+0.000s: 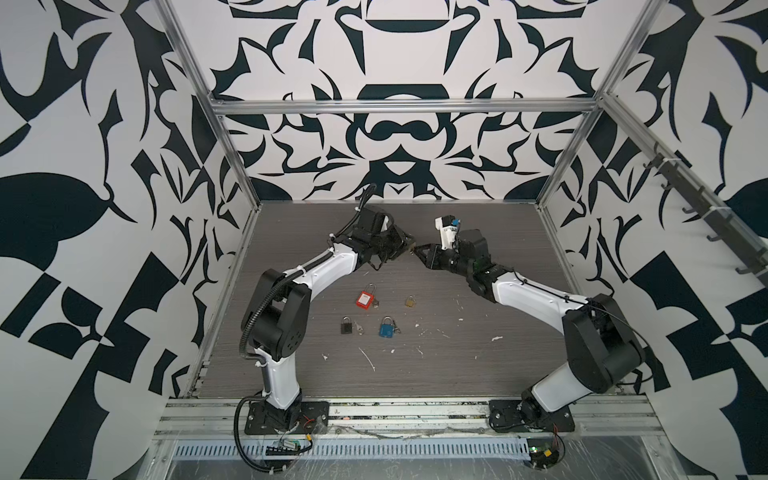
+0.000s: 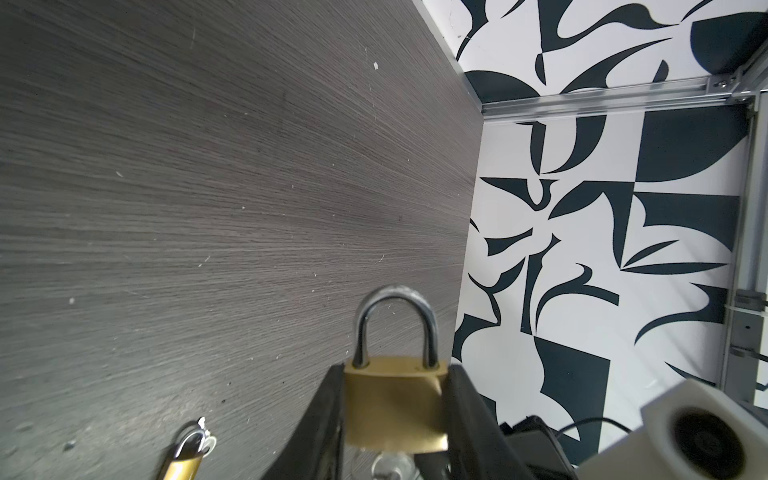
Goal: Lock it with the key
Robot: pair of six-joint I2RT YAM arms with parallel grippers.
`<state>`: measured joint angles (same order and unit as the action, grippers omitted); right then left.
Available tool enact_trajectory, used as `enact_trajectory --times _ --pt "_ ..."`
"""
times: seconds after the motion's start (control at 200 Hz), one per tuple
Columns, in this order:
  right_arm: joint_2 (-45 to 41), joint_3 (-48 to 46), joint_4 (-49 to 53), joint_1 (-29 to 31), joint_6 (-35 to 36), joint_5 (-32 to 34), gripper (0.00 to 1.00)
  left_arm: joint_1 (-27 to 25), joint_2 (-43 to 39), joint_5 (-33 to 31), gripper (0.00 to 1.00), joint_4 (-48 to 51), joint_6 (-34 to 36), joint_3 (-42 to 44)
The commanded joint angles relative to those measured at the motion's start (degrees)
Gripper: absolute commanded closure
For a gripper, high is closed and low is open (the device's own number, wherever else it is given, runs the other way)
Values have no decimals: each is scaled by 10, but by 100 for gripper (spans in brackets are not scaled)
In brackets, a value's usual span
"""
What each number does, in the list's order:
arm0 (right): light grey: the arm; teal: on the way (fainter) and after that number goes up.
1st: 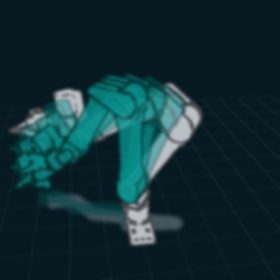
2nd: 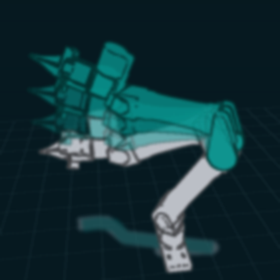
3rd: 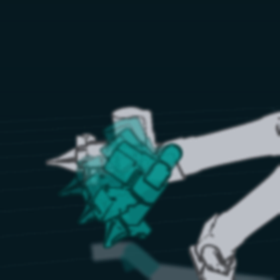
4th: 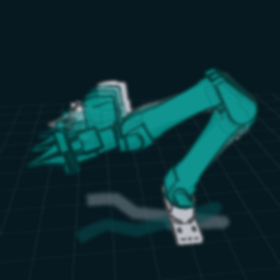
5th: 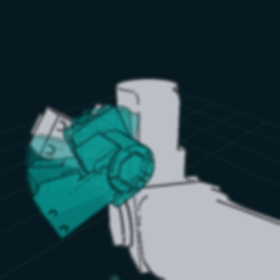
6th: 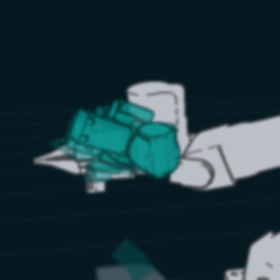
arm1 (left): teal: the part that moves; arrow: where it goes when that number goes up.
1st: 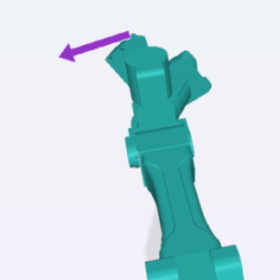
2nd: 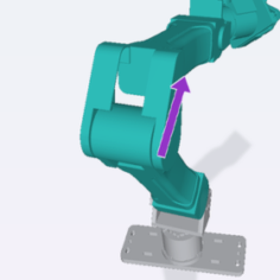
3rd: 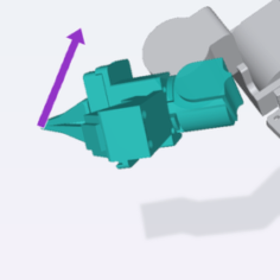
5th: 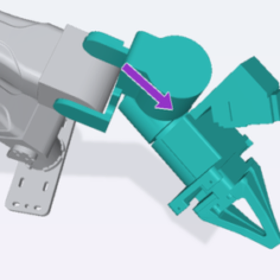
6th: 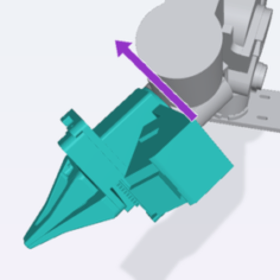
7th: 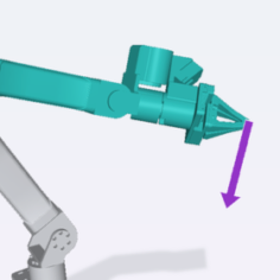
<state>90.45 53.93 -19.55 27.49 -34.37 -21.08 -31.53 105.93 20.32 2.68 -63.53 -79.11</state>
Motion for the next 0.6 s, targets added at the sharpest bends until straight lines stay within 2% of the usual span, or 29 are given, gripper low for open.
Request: enact_trajectory --times 0.0,0.595 --pt "1 9 -25 3 -2 -8 78 -3 -3 -5 100 1 5 -17" --pt "23 41 -23 5 11 -2 82 -5 2 -1 100 0 5 -17"
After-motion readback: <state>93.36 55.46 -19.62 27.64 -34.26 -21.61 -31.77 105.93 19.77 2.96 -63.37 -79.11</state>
